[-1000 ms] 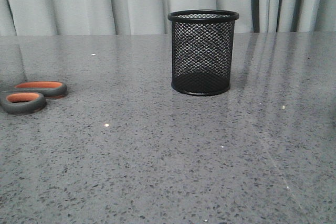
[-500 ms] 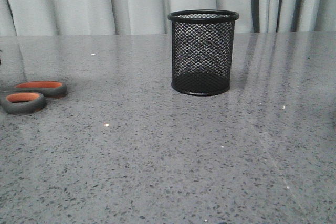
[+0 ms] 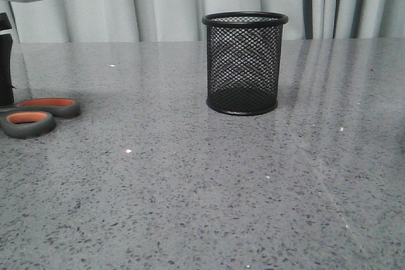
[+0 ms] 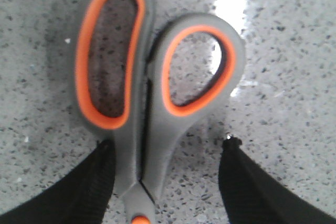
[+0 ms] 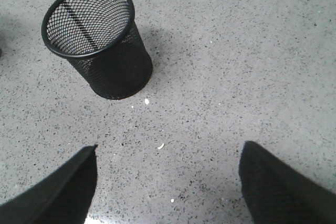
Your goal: Put scissors into bucket
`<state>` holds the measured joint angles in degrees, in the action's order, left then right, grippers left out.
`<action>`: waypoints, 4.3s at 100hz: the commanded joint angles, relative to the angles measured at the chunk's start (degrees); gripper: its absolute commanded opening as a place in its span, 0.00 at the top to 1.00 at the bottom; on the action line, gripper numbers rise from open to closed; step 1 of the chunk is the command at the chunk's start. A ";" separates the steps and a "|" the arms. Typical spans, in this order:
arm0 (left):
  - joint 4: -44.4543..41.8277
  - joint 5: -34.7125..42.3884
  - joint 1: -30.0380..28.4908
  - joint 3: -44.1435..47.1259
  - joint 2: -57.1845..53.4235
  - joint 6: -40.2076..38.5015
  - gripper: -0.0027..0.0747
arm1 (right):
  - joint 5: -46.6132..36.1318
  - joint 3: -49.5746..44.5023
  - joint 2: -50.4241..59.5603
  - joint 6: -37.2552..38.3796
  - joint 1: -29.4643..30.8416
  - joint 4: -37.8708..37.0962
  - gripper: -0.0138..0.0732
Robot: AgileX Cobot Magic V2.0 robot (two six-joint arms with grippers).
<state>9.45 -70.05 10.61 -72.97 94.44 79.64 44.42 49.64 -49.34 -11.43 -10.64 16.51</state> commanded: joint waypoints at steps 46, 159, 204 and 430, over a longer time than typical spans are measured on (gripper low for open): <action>1.82 2.18 0.09 -1.49 -0.38 0.64 0.43 | -3.69 2.04 0.09 -0.76 0.00 0.69 0.26; 5.48 -3.12 0.09 -9.10 -2.00 0.39 0.94 | -3.58 2.04 0.09 -0.76 0.00 0.69 0.26; 6.64 -3.12 8.91 -24.28 -4.88 -4.70 0.94 | -5.88 2.04 0.20 -1.88 0.00 7.81 0.26; -1.44 6.33 42.93 -38.46 -5.88 -22.48 0.26 | -10.87 2.04 4.99 -16.61 0.00 41.53 0.92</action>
<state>8.37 -66.85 53.11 -109.36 92.07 58.18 36.75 49.86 -44.37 -27.07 -10.64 56.91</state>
